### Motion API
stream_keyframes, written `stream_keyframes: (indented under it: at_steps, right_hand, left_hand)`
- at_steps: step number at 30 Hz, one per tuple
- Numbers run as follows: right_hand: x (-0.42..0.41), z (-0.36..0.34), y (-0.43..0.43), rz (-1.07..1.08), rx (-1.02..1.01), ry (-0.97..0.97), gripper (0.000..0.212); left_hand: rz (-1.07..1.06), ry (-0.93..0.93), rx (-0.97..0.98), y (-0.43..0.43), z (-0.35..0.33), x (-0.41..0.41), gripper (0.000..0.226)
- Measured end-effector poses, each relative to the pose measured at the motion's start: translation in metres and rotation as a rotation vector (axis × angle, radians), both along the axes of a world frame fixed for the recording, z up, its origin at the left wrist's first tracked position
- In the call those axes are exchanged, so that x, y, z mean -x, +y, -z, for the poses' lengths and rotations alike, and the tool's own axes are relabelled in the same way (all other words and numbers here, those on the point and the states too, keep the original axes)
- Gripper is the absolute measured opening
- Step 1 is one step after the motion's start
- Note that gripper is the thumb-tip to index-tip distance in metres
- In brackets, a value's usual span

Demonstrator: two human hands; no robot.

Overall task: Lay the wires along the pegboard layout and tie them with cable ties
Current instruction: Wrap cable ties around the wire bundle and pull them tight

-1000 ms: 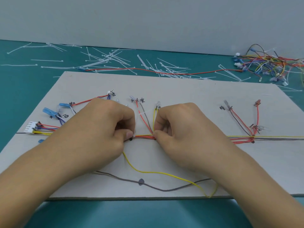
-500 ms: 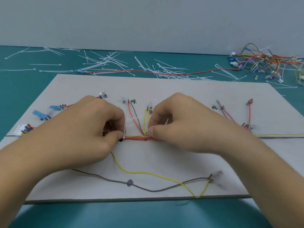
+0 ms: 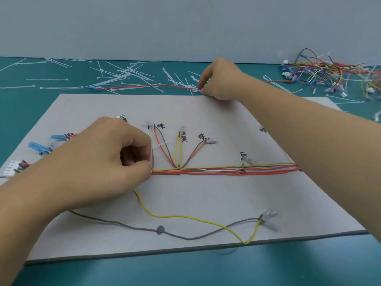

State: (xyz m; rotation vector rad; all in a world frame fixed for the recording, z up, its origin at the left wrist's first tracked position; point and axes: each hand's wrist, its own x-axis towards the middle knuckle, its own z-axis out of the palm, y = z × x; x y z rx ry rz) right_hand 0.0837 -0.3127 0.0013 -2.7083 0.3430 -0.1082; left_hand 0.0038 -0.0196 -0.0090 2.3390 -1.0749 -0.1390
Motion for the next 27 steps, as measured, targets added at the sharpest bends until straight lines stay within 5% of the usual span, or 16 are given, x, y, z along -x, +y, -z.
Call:
stream_keyframes:
  at_steps: [9, 17, 27]
  right_hand:
    - [-0.026, 0.015, -0.002, 0.029, 0.002, -0.04, 0.015]
    - [-0.027, 0.014, -0.001, -0.168, 0.228, -0.019, 0.018]
    - [-0.03, 0.014, -0.011, -0.202, 0.172, 0.011, 0.01]
  left_hand:
    - [0.016, 0.021, 0.07, -0.005, 0.005, 0.0, 0.026]
    - [0.011, -0.011, 0.076, -0.006, 0.007, 0.003, 0.019]
    - [0.003, 0.027, 0.066, -0.005, 0.008, 0.002, 0.017]
